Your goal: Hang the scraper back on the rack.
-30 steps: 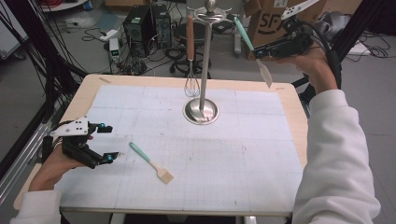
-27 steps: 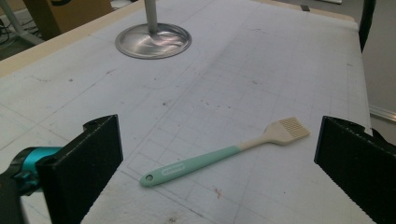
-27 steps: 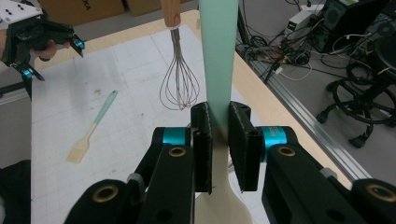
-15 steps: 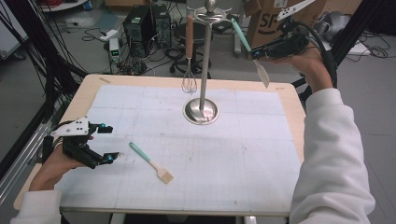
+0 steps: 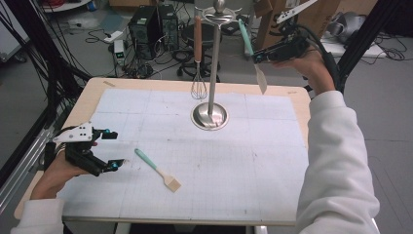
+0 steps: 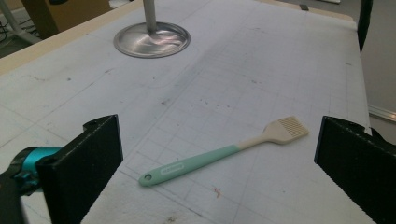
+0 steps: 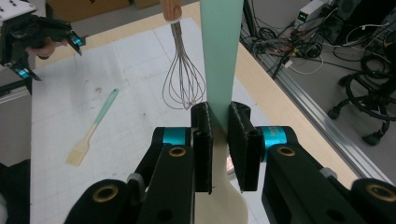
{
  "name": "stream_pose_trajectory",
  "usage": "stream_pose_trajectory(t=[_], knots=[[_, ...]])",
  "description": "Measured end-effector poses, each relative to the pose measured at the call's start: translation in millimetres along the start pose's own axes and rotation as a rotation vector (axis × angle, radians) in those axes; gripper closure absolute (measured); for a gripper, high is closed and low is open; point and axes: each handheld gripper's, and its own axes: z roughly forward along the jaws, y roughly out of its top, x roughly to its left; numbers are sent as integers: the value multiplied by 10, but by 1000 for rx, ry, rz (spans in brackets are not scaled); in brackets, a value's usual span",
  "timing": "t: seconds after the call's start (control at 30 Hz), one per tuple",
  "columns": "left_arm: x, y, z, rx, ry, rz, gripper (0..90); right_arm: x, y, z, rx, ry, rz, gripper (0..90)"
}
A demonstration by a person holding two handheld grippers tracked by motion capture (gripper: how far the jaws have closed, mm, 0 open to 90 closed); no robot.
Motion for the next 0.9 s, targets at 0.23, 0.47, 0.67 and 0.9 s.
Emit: stream_pose_trajectory(t=[0.23,0.47,0.67,0.9], knots=[[15,-7,-14,-5,-1,-5,17,-18,53,176,2,16,6,801],[18,-9,-13,-7,-2,-5,17,-36,75,277,-1,46,19,799],[23,-14,-10,1,1,-7,17,-24,67,301,-27,54,21,475],[22,-15,1,1,-2,-7,17,9,23,253,-63,6,33,0]])
